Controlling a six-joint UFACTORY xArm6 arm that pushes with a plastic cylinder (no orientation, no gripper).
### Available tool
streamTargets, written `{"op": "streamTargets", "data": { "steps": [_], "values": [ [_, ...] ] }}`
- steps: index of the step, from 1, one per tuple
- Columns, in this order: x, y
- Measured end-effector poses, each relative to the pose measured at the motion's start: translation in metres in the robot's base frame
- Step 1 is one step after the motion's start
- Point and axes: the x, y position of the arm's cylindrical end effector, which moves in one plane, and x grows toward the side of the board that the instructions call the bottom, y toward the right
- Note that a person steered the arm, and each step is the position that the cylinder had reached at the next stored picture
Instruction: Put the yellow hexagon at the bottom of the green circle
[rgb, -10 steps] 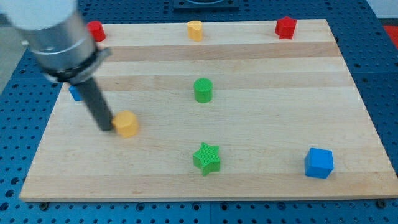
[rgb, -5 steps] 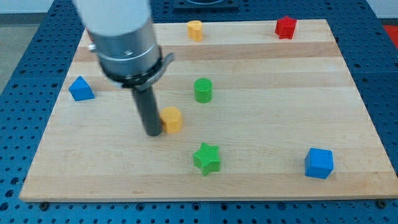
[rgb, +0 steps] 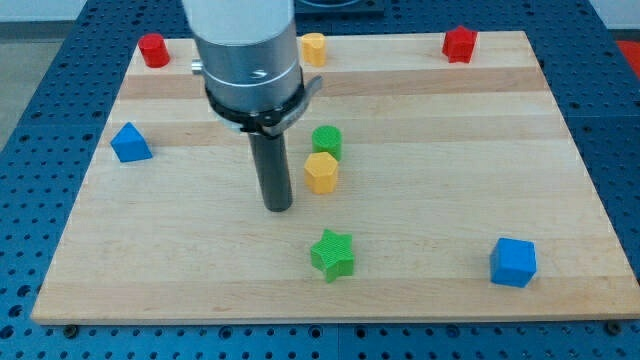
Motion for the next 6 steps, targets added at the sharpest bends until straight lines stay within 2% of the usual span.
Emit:
{"op": "streamTargets", "data": {
  "steps": [5, 6],
  "values": [
    [-0.017, 0.026],
    [-0.008, 0.021]
  ]
}}
